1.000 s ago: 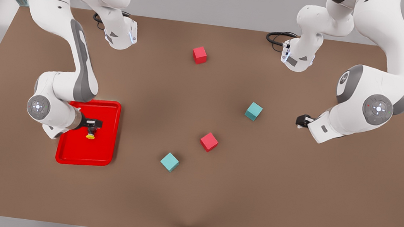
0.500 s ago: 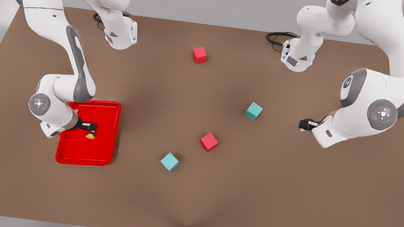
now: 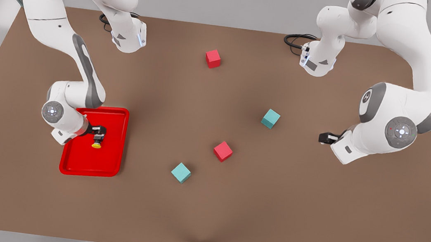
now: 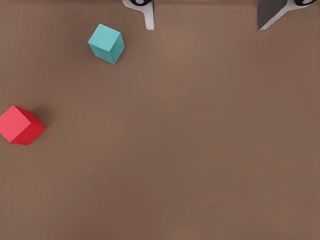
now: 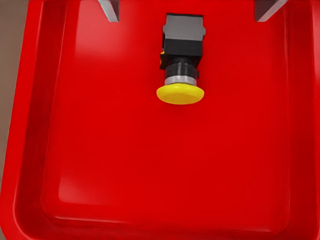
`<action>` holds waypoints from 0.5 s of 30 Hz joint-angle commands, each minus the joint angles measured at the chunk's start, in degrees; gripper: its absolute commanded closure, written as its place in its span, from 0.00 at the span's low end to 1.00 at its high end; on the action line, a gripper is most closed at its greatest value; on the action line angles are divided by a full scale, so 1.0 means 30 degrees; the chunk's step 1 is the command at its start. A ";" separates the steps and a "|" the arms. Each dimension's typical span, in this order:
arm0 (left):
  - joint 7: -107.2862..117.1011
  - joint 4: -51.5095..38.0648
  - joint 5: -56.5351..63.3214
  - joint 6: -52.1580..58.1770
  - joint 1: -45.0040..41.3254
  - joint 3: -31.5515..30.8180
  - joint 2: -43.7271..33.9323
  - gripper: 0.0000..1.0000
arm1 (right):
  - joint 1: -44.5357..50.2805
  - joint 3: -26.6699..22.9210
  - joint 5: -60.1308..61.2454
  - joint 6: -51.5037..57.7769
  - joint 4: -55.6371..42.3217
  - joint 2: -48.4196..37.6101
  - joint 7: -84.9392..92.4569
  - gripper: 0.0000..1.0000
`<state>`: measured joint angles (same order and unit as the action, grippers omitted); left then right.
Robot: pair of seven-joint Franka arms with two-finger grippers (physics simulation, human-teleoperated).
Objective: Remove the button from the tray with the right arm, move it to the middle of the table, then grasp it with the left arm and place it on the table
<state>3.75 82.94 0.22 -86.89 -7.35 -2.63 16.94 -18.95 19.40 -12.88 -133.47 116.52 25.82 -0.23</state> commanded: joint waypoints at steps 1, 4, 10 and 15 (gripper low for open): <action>0.0302 -0.0019 0.0073 -0.0011 0.0047 -0.0002 0.0068 0.00 | -0.0275 0.0330 -0.0658 -0.1447 0.0271 0.0123 0.2507 0.00; 0.0302 -0.0019 0.0073 -0.0011 0.0048 -0.0002 0.0361 0.00 | -0.0187 0.0477 -0.0687 -0.2064 0.0886 0.0152 0.2419 0.00; 0.0302 -0.0048 0.0073 -0.0421 -0.0011 -0.0002 0.0712 0.00 | 0.0018 0.0477 -0.0951 -0.2357 0.0974 0.0503 0.2244 0.00; 0.0302 -0.0048 0.0073 -0.0421 -0.0040 -0.0002 0.0742 0.00 | -0.0275 0.0477 -0.1302 -0.2210 0.0183 0.0739 0.2331 0.00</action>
<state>4.26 82.82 0.40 -87.80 -7.47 -2.63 19.17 -19.67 20.82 -16.55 -139.65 117.31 28.25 3.49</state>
